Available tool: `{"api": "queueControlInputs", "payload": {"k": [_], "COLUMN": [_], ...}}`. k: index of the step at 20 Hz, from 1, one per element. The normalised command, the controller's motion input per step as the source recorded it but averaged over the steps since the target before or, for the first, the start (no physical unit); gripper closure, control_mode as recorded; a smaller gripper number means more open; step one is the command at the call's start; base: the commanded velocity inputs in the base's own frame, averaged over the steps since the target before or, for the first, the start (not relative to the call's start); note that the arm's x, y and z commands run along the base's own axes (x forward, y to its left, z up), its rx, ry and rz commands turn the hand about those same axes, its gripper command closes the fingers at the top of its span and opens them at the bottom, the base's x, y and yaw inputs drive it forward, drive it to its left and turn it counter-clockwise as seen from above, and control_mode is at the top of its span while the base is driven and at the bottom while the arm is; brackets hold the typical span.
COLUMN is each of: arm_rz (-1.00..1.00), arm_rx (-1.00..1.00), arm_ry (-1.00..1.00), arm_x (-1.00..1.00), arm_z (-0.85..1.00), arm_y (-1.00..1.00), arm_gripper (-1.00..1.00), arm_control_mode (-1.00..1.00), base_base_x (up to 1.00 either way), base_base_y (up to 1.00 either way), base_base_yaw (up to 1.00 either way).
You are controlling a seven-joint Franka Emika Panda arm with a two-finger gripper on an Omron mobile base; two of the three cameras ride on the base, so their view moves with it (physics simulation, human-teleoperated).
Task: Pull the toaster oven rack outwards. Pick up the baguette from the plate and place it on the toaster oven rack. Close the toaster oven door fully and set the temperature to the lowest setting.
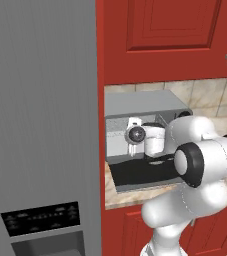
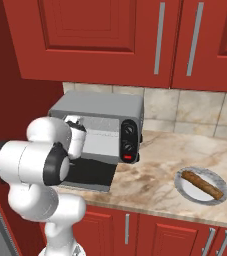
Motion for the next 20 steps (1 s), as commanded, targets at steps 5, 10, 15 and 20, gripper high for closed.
{"api": "queueControlInputs", "payload": {"k": [5, 10, 15, 20], "arm_rz": [-0.04, -0.02, -0.02, -0.04], "arm_rx": [0.03, 0.02, 0.03, 0.05], "arm_ry": [0.28, 0.32, 0.32, 0.21], "arm_x": [-0.39, -0.50, -0.65, -0.98], "arm_z": [-0.41, -0.63, -0.81, -0.97], "arm_y": [0.00, 0.00, -0.04, -0.17], "arm_gripper": [1.00, 1.00, 1.00, 1.00], "arm_control_mode": [-1.00, -1.00, -1.00, -1.00], "base_base_x": [0.00, 0.00, 0.00, 0.00], "base_base_y": [0.00, 0.00, 0.00, 0.00], "base_base_yaw": [0.00, 0.00, 0.00, 0.00]}}
